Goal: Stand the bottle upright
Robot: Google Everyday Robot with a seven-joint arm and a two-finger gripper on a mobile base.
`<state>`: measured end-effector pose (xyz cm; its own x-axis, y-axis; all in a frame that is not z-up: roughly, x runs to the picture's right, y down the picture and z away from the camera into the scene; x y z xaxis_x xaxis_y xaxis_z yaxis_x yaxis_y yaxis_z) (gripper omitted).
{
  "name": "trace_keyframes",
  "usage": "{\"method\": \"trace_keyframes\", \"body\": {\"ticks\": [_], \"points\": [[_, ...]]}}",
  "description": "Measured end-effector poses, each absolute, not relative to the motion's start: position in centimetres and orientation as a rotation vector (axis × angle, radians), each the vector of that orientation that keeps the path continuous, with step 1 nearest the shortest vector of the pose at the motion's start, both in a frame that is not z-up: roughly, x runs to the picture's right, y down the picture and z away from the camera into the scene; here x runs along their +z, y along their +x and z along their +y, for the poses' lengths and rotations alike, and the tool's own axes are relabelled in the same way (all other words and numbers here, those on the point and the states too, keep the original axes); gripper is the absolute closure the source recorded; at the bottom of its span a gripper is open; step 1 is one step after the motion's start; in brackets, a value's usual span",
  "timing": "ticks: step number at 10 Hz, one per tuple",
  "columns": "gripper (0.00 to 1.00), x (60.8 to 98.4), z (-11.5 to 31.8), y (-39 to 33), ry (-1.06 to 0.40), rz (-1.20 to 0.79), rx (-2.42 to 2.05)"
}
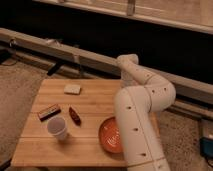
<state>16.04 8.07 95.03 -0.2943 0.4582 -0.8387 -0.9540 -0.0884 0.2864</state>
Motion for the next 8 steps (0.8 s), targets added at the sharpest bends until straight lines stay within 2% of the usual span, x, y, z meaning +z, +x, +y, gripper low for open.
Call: {"method": "trace_keyframes", "body": {"ticks": [6, 7, 8], "points": [[0.37, 95.23, 8.67, 15.82, -0.779, 1.036, 1.587], [0.39, 95.26, 8.6, 15.76, -0.78, 1.034, 1.587], [0.46, 95.33, 8.52, 15.49, -0.8, 1.029, 1.567]]}}
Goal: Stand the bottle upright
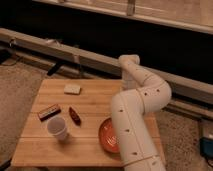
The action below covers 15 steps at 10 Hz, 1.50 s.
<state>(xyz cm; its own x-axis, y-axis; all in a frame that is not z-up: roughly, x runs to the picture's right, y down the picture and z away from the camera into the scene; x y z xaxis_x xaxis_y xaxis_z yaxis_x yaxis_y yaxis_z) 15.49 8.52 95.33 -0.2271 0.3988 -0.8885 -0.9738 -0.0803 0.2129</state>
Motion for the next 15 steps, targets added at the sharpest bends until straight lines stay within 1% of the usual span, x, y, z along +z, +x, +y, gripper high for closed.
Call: {"method": "trace_keyframes", "body": {"ticks": [1, 3, 4, 5, 6, 10, 12, 15], "points": [[0.58, 95.3, 8.4, 15.0, -0.818, 1.028, 1.542], [0.75, 95.0, 8.1, 14.7, -0.82, 1.017, 1.536], [0.87, 94.7, 7.8, 14.7, -0.814, 1.001, 1.541], [0.96, 94.2, 7.3, 14.6, -0.807, 0.978, 1.549], [1.0, 93.5, 6.7, 14.5, -0.789, 0.956, 1.552], [1.0, 91.1, 4.9, 13.4, -0.721, 0.812, 1.587], [1.0, 89.7, 3.7, 13.1, -0.662, 0.707, 1.622], [1.0, 88.9, 1.9, 11.8, -0.546, 0.555, 1.669]]}}
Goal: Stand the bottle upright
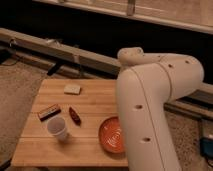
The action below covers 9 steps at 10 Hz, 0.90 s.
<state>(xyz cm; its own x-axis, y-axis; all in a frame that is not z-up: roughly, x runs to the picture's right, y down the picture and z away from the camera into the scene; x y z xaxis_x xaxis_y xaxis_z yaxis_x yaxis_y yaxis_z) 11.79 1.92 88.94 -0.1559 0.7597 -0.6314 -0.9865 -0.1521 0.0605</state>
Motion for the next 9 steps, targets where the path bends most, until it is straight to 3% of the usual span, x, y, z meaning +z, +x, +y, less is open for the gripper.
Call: {"method": "trace_keyframes", "body": {"ticks": [5, 9], "points": [[1.0, 88.8, -0.3, 10.7, -0.451, 0.37, 1.721], [1.0, 89.7, -1.3, 9.7, -0.547, 0.23, 1.695]]}}
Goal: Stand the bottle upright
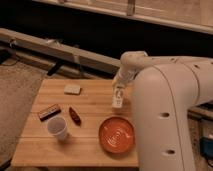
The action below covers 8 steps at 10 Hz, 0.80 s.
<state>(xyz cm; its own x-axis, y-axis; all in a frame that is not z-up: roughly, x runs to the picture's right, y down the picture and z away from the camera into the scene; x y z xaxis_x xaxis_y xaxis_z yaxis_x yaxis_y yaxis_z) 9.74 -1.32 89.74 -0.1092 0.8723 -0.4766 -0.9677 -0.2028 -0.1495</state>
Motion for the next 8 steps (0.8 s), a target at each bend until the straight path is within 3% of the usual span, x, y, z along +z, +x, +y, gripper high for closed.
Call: {"method": "trace_keyframes", "body": {"ticks": [8], "points": [[1.0, 86.3, -3.8, 7.8, -0.776, -0.141, 1.238]]}}
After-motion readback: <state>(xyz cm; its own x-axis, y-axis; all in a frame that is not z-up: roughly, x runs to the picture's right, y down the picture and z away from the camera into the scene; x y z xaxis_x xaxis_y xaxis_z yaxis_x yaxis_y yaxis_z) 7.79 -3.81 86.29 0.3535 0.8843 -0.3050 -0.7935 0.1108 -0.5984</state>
